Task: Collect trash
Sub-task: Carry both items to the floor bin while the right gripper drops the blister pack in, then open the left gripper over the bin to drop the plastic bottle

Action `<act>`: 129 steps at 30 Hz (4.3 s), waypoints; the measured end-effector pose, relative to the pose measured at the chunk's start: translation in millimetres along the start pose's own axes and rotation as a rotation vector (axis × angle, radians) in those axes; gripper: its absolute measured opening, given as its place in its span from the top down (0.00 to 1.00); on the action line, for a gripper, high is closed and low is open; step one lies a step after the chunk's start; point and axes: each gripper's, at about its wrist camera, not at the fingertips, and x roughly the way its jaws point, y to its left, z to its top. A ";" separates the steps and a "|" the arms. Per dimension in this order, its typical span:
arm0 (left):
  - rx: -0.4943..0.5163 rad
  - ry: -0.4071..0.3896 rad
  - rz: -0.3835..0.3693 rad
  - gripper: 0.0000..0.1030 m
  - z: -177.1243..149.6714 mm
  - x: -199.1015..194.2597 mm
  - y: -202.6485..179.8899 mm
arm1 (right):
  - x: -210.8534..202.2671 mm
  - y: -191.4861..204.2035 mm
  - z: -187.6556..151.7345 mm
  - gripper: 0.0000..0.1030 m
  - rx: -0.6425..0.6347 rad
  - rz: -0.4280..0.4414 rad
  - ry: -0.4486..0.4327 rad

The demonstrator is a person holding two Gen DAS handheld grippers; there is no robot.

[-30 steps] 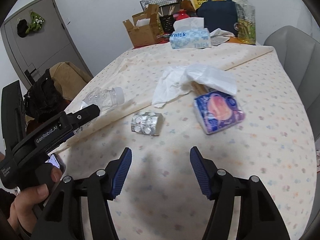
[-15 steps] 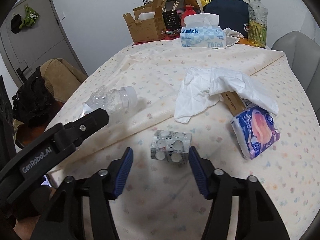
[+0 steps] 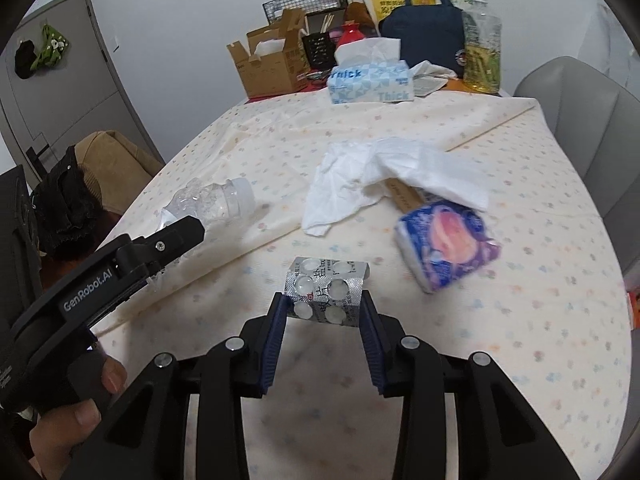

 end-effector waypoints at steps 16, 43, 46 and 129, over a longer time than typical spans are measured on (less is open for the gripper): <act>0.127 0.061 -0.123 0.22 -32.1 10.6 -101.0 | -94.3 -125.7 -34.9 0.65 0.122 -0.176 -0.077; 0.404 0.223 -0.331 0.22 -134.4 35.7 -303.2 | -194.6 -308.5 -110.7 0.65 0.397 -0.416 -0.128; 0.434 0.248 -0.341 0.22 -149.3 42.0 -322.9 | -198.8 -328.1 -120.2 0.65 0.425 -0.435 -0.123; 0.490 0.394 -0.333 0.06 -201.3 62.1 -411.9 | -256.0 -436.3 -176.8 0.26 0.643 -0.483 -0.246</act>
